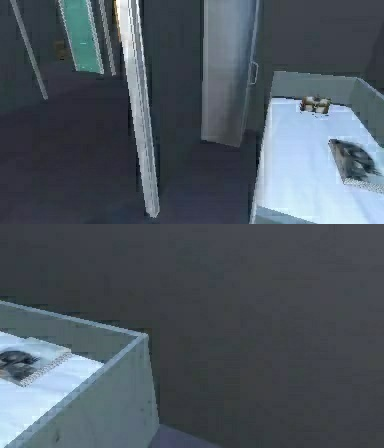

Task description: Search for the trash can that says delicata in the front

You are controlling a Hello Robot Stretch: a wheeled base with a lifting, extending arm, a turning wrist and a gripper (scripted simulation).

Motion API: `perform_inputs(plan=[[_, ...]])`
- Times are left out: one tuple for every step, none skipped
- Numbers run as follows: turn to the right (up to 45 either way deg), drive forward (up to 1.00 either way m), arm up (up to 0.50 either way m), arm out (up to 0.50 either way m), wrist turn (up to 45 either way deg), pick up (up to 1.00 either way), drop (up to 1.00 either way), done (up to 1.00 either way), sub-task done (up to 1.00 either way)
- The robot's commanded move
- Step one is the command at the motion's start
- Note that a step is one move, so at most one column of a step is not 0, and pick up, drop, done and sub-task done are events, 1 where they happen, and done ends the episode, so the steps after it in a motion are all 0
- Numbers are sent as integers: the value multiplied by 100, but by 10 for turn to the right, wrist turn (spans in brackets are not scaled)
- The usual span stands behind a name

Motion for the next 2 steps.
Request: perform_inputs(plan=[[-270,0,0,0,0,0,0,0,0],[0,75,0,0,0,0,0,0,0]])
